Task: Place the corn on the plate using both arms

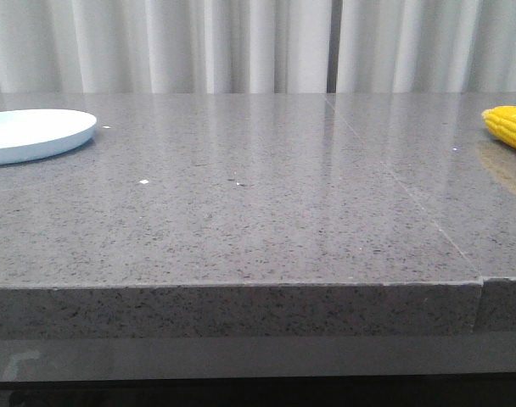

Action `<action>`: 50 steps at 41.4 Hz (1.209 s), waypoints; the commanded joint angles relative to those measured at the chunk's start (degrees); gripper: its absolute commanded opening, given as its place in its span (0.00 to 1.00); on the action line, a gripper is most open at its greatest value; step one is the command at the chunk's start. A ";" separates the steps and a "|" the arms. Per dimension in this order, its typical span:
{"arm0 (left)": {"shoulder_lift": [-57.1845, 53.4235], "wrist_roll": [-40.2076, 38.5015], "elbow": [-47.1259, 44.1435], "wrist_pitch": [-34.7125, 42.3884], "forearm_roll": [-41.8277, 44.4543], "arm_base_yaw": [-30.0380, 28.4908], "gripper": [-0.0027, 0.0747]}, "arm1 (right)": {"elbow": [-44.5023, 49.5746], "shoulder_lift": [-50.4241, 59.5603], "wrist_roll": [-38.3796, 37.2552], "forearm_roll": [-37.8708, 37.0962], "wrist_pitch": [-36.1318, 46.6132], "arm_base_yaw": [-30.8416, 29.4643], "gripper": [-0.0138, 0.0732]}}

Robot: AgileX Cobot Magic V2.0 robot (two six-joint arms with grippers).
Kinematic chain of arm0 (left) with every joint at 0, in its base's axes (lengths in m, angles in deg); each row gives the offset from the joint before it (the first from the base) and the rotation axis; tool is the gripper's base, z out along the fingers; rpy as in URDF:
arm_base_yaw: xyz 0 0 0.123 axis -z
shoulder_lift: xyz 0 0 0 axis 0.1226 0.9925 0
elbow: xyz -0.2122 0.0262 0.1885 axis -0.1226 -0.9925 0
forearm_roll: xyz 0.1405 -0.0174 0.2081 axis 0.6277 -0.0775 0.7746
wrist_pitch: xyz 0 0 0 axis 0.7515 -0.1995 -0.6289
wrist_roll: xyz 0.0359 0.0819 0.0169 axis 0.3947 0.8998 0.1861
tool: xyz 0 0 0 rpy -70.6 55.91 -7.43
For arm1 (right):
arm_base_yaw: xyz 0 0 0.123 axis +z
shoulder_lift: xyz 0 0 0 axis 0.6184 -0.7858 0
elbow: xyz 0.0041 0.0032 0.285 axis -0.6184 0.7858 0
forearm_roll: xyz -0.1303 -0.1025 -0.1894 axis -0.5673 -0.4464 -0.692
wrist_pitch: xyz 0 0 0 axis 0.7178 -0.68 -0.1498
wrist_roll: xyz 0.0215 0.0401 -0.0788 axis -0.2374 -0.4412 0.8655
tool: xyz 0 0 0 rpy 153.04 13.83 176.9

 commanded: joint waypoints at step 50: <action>9.82 -0.45 35.81 -14.77 -0.50 0.51 0.01 | -37.58 -16.87 0.89 -1.46 -24.88 -0.27 0.08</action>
